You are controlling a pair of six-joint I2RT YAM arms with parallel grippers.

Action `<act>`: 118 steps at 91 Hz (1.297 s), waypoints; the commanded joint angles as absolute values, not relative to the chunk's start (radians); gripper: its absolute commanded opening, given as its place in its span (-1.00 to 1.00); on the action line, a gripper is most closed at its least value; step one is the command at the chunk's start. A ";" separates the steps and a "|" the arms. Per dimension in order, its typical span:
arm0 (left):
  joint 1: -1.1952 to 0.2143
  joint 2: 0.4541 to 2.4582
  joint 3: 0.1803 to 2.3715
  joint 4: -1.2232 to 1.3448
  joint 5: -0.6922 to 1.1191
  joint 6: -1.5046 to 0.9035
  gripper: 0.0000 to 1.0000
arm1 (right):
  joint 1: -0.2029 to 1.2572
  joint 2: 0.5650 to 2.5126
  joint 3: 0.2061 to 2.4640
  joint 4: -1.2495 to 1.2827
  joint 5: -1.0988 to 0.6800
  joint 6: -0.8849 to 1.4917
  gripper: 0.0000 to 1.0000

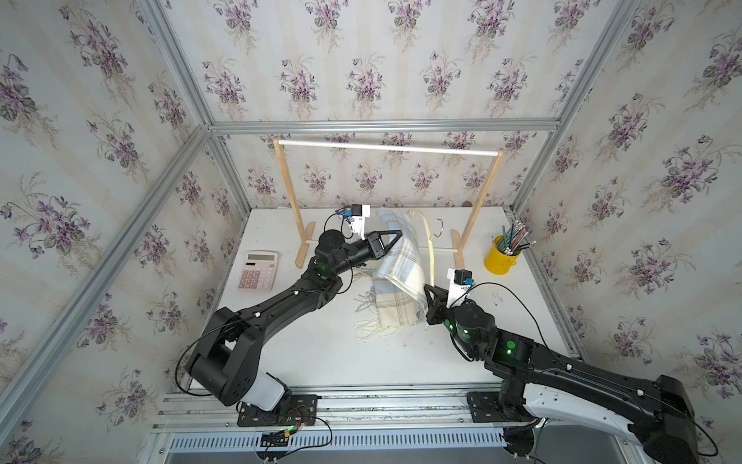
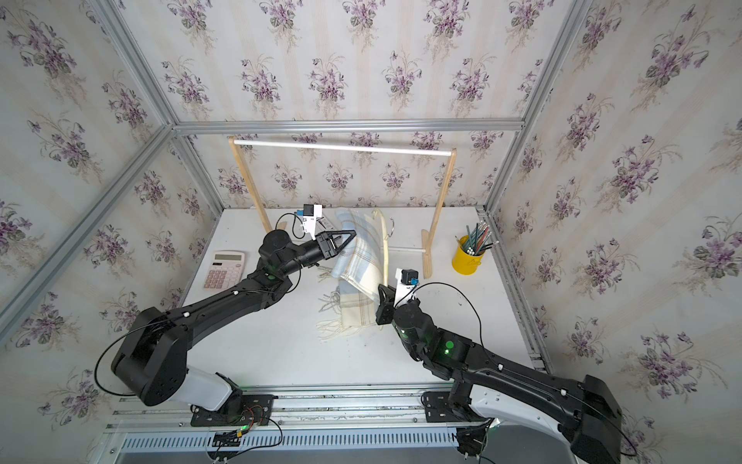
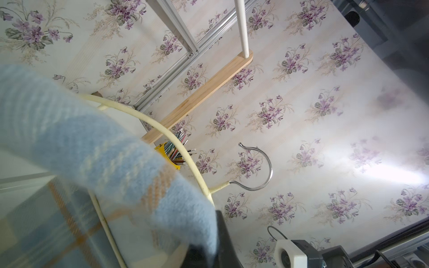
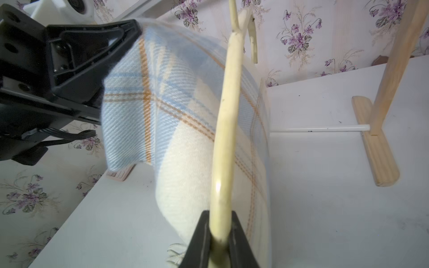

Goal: Hang the scarf on the hanger

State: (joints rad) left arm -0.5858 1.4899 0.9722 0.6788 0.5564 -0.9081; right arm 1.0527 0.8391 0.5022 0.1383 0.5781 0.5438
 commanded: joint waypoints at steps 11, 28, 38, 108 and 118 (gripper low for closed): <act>-0.600 1.424 1.052 0.453 0.502 -0.769 -1.00 | 1.040 0.792 0.460 0.266 0.491 0.591 -1.00; -0.600 1.357 1.056 0.377 0.468 -0.735 -1.00 | 1.040 0.737 0.453 0.230 0.468 0.625 -1.00; -0.601 1.338 1.047 0.367 0.458 -0.734 -1.00 | 1.040 0.707 0.439 0.226 0.465 0.639 -1.00; -0.614 1.272 1.109 0.252 0.426 -0.686 -1.00 | 1.040 0.706 0.428 0.236 0.442 0.680 -1.00; -0.614 1.250 1.105 0.232 0.412 -0.670 -1.00 | 1.041 0.675 0.435 0.199 0.457 0.676 -1.00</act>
